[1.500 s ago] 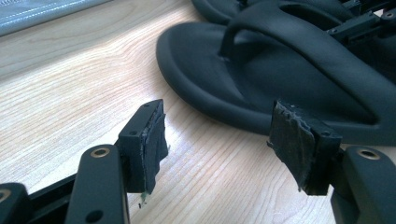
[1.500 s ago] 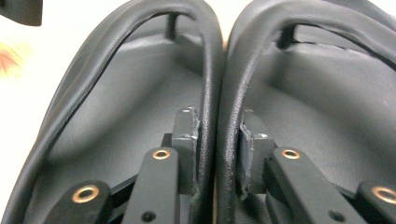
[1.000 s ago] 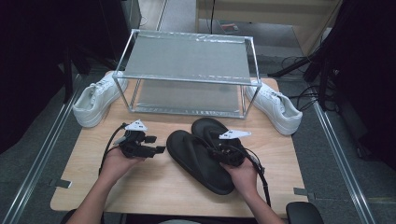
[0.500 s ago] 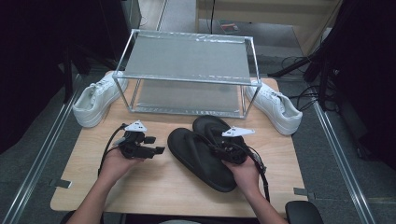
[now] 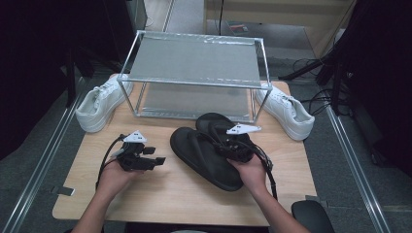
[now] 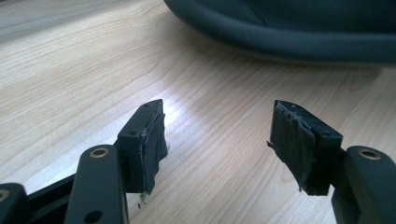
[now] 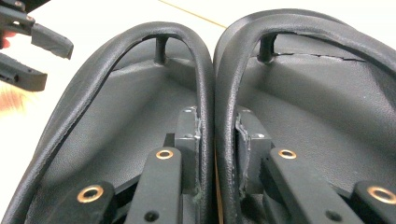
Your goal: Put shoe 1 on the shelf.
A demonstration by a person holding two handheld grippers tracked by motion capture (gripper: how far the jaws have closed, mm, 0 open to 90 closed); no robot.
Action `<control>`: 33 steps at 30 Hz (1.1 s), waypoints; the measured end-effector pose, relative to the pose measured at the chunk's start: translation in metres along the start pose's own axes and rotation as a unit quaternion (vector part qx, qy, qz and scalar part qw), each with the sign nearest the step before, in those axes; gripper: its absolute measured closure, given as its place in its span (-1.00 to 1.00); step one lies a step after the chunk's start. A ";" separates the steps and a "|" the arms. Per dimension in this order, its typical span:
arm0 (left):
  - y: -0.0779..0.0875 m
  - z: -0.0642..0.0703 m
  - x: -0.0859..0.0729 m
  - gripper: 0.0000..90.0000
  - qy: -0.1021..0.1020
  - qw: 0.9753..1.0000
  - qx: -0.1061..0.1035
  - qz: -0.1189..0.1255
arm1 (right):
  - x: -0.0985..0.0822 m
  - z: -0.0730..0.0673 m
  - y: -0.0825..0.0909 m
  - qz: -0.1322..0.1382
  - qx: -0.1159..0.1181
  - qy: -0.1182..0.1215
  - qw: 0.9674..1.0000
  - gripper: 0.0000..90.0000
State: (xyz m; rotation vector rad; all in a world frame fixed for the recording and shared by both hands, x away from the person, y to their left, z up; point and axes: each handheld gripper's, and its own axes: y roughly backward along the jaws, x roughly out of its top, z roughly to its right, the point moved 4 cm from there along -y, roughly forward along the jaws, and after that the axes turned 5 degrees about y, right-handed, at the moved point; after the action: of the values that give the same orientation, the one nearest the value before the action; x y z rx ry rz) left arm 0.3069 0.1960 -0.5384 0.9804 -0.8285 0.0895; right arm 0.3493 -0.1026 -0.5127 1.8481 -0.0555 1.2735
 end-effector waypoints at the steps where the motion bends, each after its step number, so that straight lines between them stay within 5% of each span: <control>1: 0.000 0.000 0.000 -0.20 0.000 1.000 0.000 0.000 | 0.000 0.000 0.000 0.000 0.000 0.000 1.000 0.67; 9: 0.005 0.005 -0.003 -0.20 -0.001 1.000 0.002 0.011 | 0.023 0.009 -0.001 0.014 -0.014 0.012 1.000 0.67; 17: 0.002 0.013 -0.003 -0.20 -0.016 1.000 -0.011 0.008 | 0.047 0.028 -0.036 0.010 -0.045 0.022 0.999 0.66; 23: 0.003 0.014 -0.003 -0.20 -0.017 1.000 -0.014 0.010 | 0.051 0.046 -0.059 -0.004 -0.063 -0.009 0.998 0.66; 30: 0.003 0.015 -0.002 -0.20 -0.018 1.000 -0.016 0.009 | 0.055 0.064 -0.081 0.017 -0.086 -0.053 0.995 0.66; 33: 0.002 0.016 -0.002 -0.20 -0.018 1.000 -0.018 0.010 | 0.055 0.065 -0.086 0.013 -0.092 -0.052 0.994 0.66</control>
State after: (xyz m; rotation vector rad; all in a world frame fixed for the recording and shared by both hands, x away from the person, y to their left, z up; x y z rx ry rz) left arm 0.2951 0.1857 -0.5340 0.9428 -0.8700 0.0732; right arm 0.4647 -0.0698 -0.5297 1.7580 -0.2461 1.1492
